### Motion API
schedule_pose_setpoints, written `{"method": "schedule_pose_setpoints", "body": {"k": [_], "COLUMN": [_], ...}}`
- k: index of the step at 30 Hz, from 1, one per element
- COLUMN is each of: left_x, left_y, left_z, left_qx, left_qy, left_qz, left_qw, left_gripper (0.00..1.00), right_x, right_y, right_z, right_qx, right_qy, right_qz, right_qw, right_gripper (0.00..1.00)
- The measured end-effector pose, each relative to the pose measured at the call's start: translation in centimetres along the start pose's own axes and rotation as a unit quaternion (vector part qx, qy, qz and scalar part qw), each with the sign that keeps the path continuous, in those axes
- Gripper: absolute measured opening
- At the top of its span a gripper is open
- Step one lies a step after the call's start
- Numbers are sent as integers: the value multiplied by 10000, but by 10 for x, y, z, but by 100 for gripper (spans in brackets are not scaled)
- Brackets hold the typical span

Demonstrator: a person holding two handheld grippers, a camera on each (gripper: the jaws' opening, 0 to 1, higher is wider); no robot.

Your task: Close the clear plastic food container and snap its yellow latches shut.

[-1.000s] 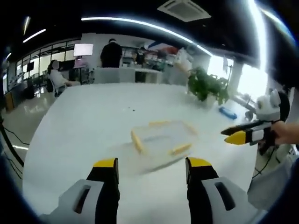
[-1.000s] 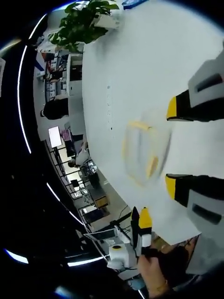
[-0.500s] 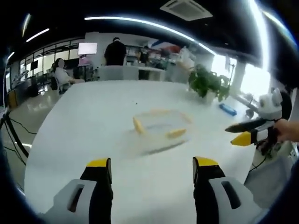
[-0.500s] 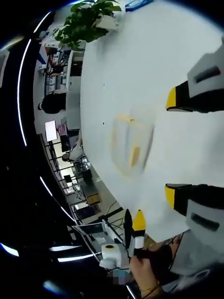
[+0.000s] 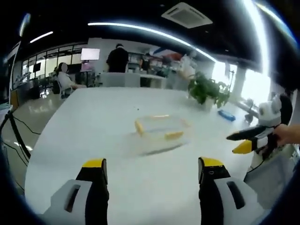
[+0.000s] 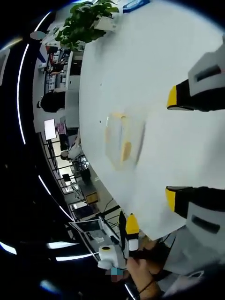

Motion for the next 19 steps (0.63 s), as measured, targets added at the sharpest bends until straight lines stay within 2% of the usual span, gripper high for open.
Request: {"method": "schedule_pose_setpoints", "body": {"k": [4,14,19], "left_x": [-2,-1,1], "left_y": [-4,1,-1], "left_z": [-1,0,0], "left_qx": [-27,-18,-20], "left_qy": [42,54,45], "left_qz": [-103,-28,-123], "left_qw": [9999,10000,9999], "left_gripper": [79,80,79], "right_x": [-1,1,1], "right_y": [-3,2,2], "right_z": [-1,-5,-5], "right_qx": [53,167,238], "right_qy": [-11,51,53], "right_qz": [-25,38,41], "right_qw": [10000,9998,9997], "right_gripper": [64,64,64]}}
Point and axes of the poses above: the point that each gripper's makers call its tool centre point, and the gripper's own axes: x roughly forward along the fingers, z roughly to its right, y roughly out of its top, the point moved 5 cm from there along -x, roughly backward along the fingers, and after that the axes turned 12 degrees about -y, right-handed, at the moved point
